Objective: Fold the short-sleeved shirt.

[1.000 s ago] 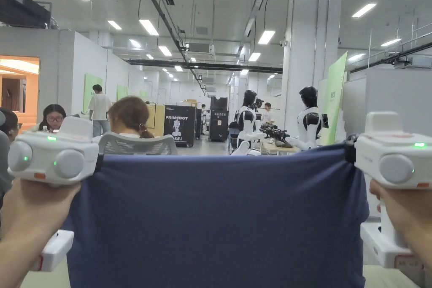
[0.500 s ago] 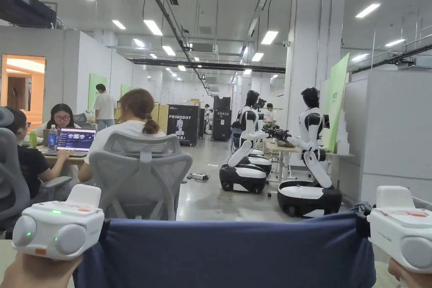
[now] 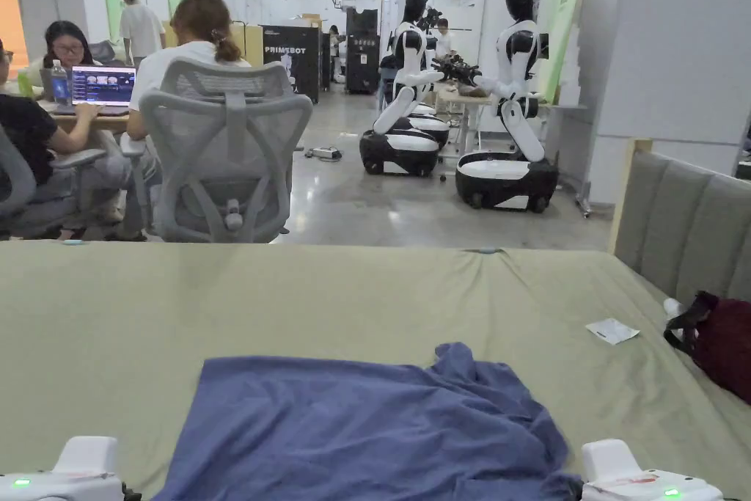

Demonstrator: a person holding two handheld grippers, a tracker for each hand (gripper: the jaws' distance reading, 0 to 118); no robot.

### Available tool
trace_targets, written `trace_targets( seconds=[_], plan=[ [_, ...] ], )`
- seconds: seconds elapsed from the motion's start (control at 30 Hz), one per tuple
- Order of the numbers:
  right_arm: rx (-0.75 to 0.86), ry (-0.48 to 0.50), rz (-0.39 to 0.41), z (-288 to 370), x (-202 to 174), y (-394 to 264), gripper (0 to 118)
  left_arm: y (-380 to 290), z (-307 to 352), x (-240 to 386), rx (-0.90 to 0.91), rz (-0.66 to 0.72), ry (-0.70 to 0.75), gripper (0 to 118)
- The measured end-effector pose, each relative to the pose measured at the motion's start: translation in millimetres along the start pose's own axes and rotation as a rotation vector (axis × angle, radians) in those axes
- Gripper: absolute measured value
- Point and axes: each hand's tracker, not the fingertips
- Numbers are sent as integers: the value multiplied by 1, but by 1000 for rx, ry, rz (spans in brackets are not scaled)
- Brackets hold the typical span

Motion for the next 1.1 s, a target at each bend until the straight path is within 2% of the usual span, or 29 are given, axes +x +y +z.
trace_targets(
  seconds=[0.03, 0.07, 0.13, 0.17, 0.2, 0.33, 0.4, 0.47, 0.5, 0.53, 0.57, 0.6, 0.7, 0.8, 0.97, 1.0, 1.03, 1.1],
  plan=[
    [-11, 2, 3, -3, -3, -8, 5, -7, -4, 3, 8, -11, -1, 0],
    [7, 12, 4, -2, -4, -10, 16, -11, -5, 6, 14, -37, 5, 7],
    [11, 20, -5, 9, -5, -5, 84, -14, 1, 14, 55, -72, 40, 66],
    [19, 28, -17, 18, -6, 1, 109, -11, 13, 18, 109, -50, 31, 92],
    [66, 59, -45, 29, -9, 5, 118, -8, 17, 21, 160, -23, 23, 107],
    [215, 101, -113, 65, -28, 23, 118, -7, 55, 65, 326, -37, -54, 104],
    [251, 82, -114, 70, -43, 26, 118, -11, 58, 87, 347, -66, -70, 103],
    [271, 79, -126, 72, -56, 26, 110, -16, 55, 101, 346, -72, -67, 90],
    [279, 94, -126, 72, -62, 26, 88, -18, 53, 107, 343, -82, -62, 72],
    [281, 95, -124, 69, -66, 24, 58, -18, 51, 111, 330, -98, -57, 48],
    [276, 68, -112, 66, -74, 24, 20, -20, 47, 113, 299, -129, -53, 18],
    [251, 15, -84, 63, -81, 24, 0, -22, 45, 112, 268, -140, -43, 0],
    [213, 86, -82, 57, -87, 23, 0, -21, 46, 89, 158, -71, -108, 0],
    [192, 57, -87, 53, -82, 16, 0, -20, 44, 41, 85, 54, -38, 0],
    [136, 52, -114, 34, -67, 9, 0, -25, 45, -17, 5, 127, 10, 0],
    [133, 43, -122, 32, -64, 9, 0, -24, 45, -21, 16, 134, -7, 5],
    [130, 44, -129, 30, -62, 9, 0, -25, 43, -22, 40, 138, -46, 28],
    [132, 42, -144, 28, -55, 7, 0, -25, 32, -23, 49, 132, -63, 110]
  ],
)
